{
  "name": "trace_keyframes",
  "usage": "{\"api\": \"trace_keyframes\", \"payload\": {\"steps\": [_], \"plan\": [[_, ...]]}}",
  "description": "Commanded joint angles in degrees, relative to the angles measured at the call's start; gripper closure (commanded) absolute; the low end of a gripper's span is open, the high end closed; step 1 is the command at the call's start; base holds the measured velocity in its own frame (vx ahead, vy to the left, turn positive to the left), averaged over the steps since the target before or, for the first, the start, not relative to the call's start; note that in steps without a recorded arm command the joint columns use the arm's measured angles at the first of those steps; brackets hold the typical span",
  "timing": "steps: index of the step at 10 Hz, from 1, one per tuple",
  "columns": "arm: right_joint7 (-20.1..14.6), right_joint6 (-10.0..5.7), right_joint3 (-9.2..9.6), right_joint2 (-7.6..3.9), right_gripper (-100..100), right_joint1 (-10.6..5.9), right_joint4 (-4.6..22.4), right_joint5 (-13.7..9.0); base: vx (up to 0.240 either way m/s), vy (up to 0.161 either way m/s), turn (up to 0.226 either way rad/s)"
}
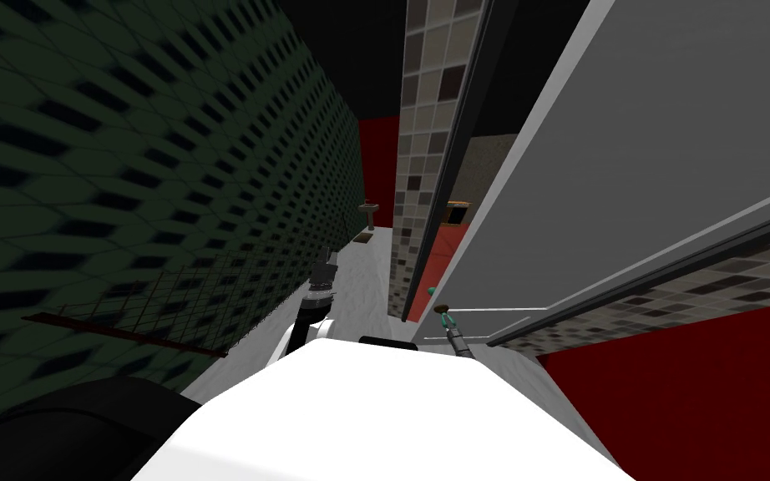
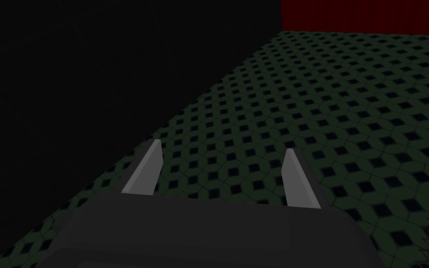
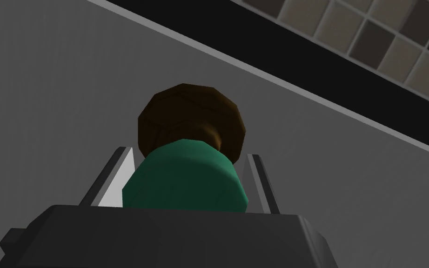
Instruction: Push the door open
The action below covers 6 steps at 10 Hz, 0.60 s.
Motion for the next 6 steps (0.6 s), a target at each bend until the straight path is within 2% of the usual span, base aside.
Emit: {"api": "trace_keyframes", "payload": {"steps": [1,2,3,4,5,6], "plan": [[-2.2,-0.15,0.05,-0.34,100,0.83,0.4,-0.3,-0.016,-0.038,0.019],[-4.3,-0.52,0.85,-0.47,100,1.45,0.0,-0.6,-0.023,-0.032,0.011],[-4.6,-0.52,0.85,-0.47,100,1.45,0.0,-0.6,-0.021,-0.024,0.004],[-6.9,-0.88,1.64,-0.59,100,2.07,-0.4,-0.8,-0.023,-0.042,0.018],[-7.0,-0.88,1.64,-0.59,100,2.07,-0.4,-0.8,-0.01,-0.028,0.015],[-9.3,-1.24,2.43,-0.72,100,2.68,-0.7,-1.0,-0.009,-0.031,0.002]]}}
